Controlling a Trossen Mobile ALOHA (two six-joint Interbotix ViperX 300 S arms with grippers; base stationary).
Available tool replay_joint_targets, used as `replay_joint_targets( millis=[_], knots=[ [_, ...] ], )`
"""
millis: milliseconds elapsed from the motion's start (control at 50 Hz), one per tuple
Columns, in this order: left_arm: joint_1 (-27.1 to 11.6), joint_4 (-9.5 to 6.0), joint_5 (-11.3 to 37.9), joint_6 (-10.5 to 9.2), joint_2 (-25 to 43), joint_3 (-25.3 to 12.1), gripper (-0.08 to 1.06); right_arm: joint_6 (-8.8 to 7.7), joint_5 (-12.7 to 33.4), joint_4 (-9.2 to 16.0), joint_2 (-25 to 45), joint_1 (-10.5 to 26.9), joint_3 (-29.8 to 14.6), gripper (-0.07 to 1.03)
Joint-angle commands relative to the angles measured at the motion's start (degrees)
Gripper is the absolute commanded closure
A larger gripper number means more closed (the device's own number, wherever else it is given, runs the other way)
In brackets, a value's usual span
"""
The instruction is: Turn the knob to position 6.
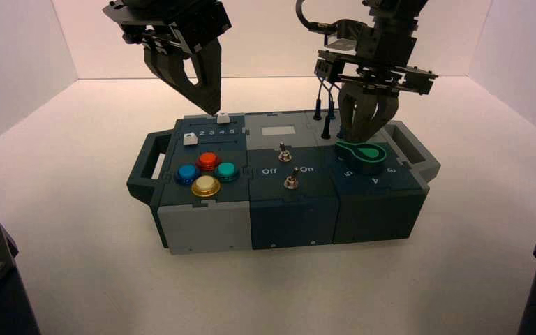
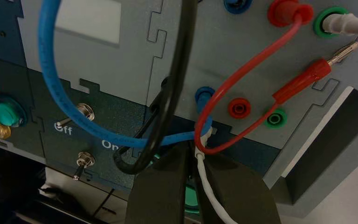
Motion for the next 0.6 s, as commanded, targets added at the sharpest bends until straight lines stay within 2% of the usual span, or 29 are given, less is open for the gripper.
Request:
replay_joint_targets(
  millis=[20,260,380,600],
  knots=[
    [-0.18,0.09,-0.18,0.35,-0.7,-1.49,1.01,-0.09,-0.09,-0.44,-0.88,0.35,-1.41,0.99],
    [-0.18,0.09,-0.18,0.35,-0.88,-1.23,1.01,1.41,0.09,-5.19,-2.99,-0.18,-2.46,0.99],
    [-0.18,0.09,-0.26,0.44,-0.97,-1.23,1.01,1.58,1.05,-5.89,-4.22,-0.26,-3.25,0.99],
    [-0.18,0.44,-0.26,0.7,-1.05,-1.14,1.01,1.93,5.45,-5.8,-9.49,-0.18,-3.87,0.99]
  ],
)
